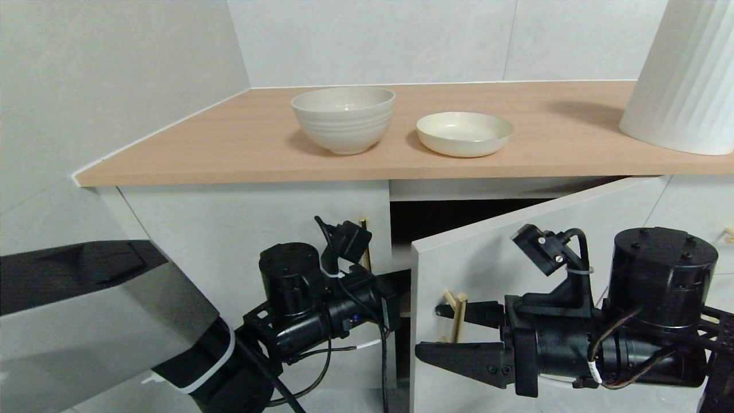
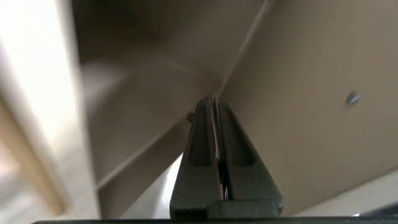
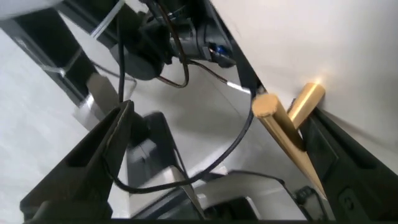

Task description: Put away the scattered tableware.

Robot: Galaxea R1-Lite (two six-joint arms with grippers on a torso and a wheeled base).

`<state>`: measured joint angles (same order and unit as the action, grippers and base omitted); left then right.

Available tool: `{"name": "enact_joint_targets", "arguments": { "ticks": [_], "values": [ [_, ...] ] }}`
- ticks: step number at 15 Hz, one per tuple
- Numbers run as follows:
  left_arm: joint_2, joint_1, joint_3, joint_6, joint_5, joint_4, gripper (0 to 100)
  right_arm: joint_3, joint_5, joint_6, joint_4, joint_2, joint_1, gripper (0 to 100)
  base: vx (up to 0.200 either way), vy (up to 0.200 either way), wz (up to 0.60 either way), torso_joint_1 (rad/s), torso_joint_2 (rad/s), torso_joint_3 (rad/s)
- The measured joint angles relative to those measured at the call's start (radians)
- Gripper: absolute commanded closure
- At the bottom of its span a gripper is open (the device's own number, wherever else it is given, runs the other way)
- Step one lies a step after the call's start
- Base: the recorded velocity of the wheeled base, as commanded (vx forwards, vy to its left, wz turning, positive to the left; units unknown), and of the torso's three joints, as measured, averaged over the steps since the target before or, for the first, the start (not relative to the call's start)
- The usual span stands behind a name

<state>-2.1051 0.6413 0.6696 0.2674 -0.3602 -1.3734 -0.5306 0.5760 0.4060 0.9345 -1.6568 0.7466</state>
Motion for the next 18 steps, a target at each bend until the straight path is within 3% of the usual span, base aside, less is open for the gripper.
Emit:
{"name": "enact_joint_targets", "arguments": {
  "ticks": [4, 7, 10, 12, 15, 18],
  "values": [
    [-0.020, 0.031, -0.011, -0.003, 0.002, -0.030, 100, 0.025, -0.010, -0.085, -0.007, -0.001, -0.027, 0, 0.000, 0.000, 0.00, 0.000, 0.00, 0.000],
    [-0.012, 0.041, -0.019, -0.040, 0.008, -0.030, 100, 0.042, -0.023, -0.146, -0.005, 0.005, -0.082, 0, 0.000, 0.000, 0.00, 0.000, 0.00, 0.000],
    [0.013, 0.048, -0.023, -0.046, 0.006, -0.027, 100, 0.078, -0.102, -0.169, -0.013, 0.046, -0.127, 0, 0.000, 0.000, 0.00, 0.000, 0.00, 0.000],
    [0.036, 0.049, -0.025, -0.046, 0.004, -0.015, 100, 0.123, -0.208, -0.170, -0.033, 0.091, -0.130, 0, 0.000, 0.000, 0.00, 0.000, 0.00, 0.000],
    [0.079, 0.051, -0.013, -0.050, 0.003, 0.078, 100, 0.146, -0.452, -0.170, -0.167, 0.171, -0.075, 0, 0.000, 0.000, 0.00, 0.000, 0.00, 0.000],
    [0.134, 0.061, 0.019, -0.053, 0.003, 0.211, 100, 0.133, -0.483, -0.163, -0.338, 0.286, -0.025, 0, 0.000, 0.000, 0.00, 0.000, 0.00, 0.000]
  ]
}}
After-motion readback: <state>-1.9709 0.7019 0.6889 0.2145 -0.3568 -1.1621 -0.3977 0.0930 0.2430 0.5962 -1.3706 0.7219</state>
